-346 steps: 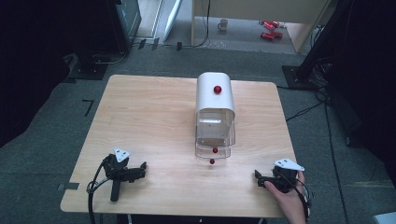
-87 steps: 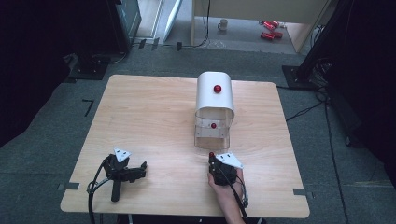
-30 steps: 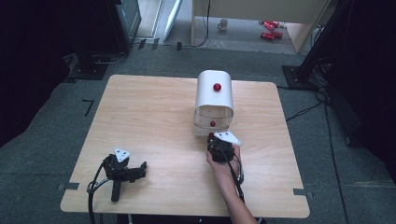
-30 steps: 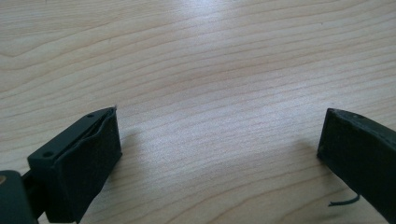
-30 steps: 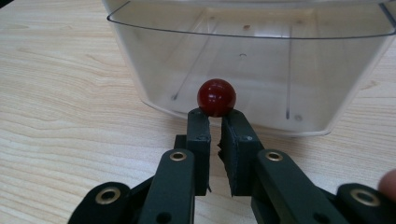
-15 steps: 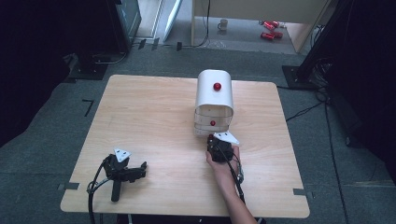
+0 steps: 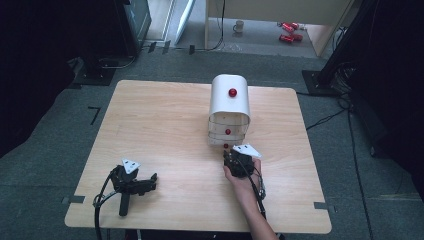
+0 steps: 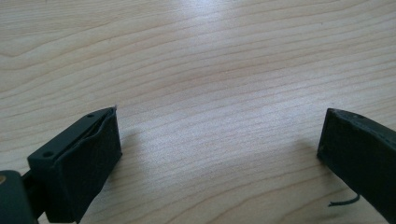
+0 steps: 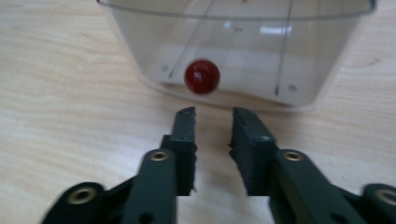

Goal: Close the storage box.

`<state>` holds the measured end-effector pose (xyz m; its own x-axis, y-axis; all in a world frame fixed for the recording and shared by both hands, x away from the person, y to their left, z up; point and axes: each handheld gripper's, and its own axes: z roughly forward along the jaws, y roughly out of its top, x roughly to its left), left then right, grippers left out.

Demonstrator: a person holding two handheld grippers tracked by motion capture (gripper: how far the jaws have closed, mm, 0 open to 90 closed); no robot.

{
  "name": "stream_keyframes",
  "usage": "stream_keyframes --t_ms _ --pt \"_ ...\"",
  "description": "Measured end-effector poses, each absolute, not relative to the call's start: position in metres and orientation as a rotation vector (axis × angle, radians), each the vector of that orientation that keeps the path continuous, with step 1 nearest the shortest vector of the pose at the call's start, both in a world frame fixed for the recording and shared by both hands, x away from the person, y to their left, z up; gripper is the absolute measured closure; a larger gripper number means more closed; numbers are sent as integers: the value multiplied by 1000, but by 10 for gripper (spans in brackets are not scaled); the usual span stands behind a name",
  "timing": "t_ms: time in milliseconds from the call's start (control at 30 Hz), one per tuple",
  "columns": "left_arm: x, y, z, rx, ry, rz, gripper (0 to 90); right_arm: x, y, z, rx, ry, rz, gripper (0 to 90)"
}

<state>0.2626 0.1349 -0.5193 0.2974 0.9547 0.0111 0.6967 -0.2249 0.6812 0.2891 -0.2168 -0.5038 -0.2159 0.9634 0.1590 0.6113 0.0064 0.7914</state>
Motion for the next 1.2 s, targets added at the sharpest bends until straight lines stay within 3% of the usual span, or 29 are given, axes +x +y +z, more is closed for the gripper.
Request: stream_keyframes --t_ms 33,100,333,1200 --pt "263 135 -519 2001 1466 589 0 284 -223 -504 1608 1879 1085 613" --pt "263 135 -519 2002 1465 589 0 282 -226 -504 1607 1890 1082 600" --pt "263 135 -519 2002 1465 589 0 281 -230 -498 1593 1863 1106 682" --pt "263 135 -519 2001 1466 589 0 298 -225 -483 1586 1826 1138 698"
